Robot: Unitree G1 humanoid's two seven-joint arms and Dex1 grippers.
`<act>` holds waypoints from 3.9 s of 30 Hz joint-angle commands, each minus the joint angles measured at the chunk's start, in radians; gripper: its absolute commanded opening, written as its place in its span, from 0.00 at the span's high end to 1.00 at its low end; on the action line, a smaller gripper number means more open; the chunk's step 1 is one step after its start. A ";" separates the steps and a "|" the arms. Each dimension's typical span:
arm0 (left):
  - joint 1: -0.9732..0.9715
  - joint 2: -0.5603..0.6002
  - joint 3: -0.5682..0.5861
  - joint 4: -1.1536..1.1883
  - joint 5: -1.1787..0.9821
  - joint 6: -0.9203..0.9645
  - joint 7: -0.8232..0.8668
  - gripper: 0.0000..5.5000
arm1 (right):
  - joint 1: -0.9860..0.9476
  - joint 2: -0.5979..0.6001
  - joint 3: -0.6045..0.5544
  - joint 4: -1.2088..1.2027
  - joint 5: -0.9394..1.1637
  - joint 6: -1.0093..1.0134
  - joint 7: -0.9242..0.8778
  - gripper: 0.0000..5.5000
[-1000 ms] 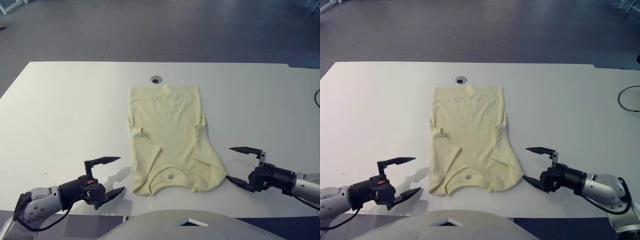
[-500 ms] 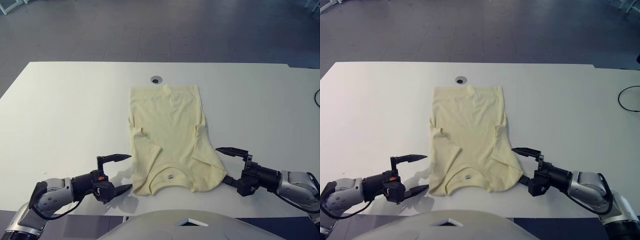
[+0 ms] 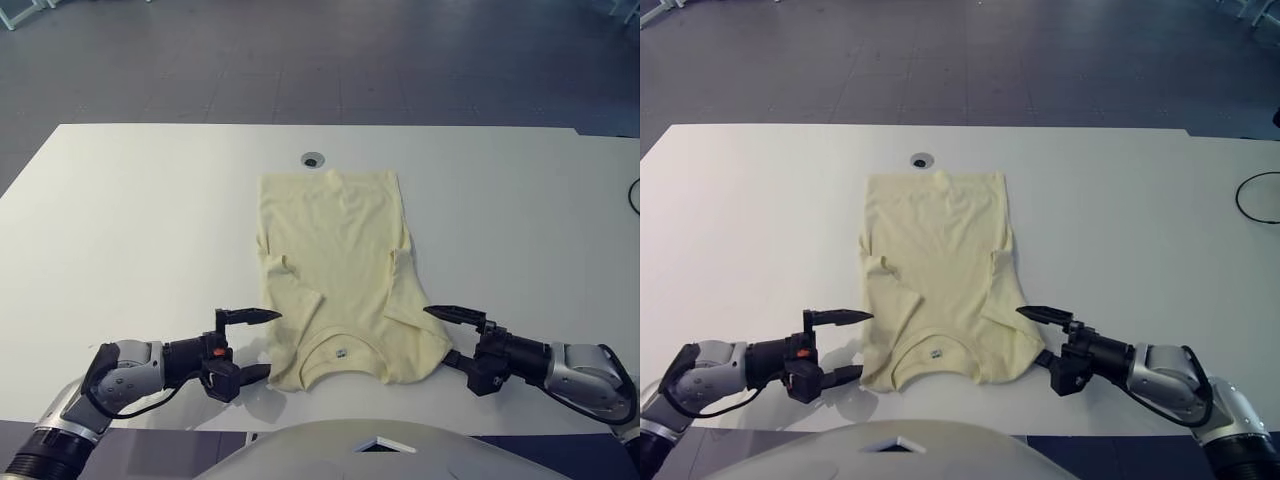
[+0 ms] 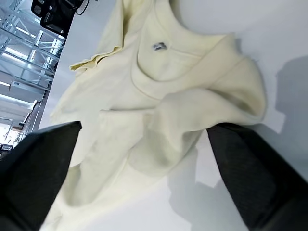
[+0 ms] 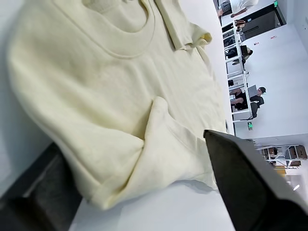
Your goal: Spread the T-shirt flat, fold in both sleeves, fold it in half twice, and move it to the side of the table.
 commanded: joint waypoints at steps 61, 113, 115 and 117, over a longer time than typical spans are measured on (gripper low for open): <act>0.313 0.508 0.466 -0.643 -1.132 0.907 -0.552 1.00 | 0.094 -0.459 -0.296 -0.716 1.373 1.459 0.920 1.00; -0.739 -0.148 0.033 0.442 -0.508 1.022 -0.767 1.00 | -0.893 0.158 0.181 0.404 0.670 1.272 0.996 1.00; -0.753 -0.176 0.040 0.479 -0.499 1.018 -0.746 1.00 | -0.905 0.183 0.179 0.452 0.656 1.261 0.983 1.00; -0.773 -0.207 0.056 0.516 -0.502 1.040 -0.714 0.96 | -0.917 0.209 0.174 0.508 0.647 1.261 0.972 1.00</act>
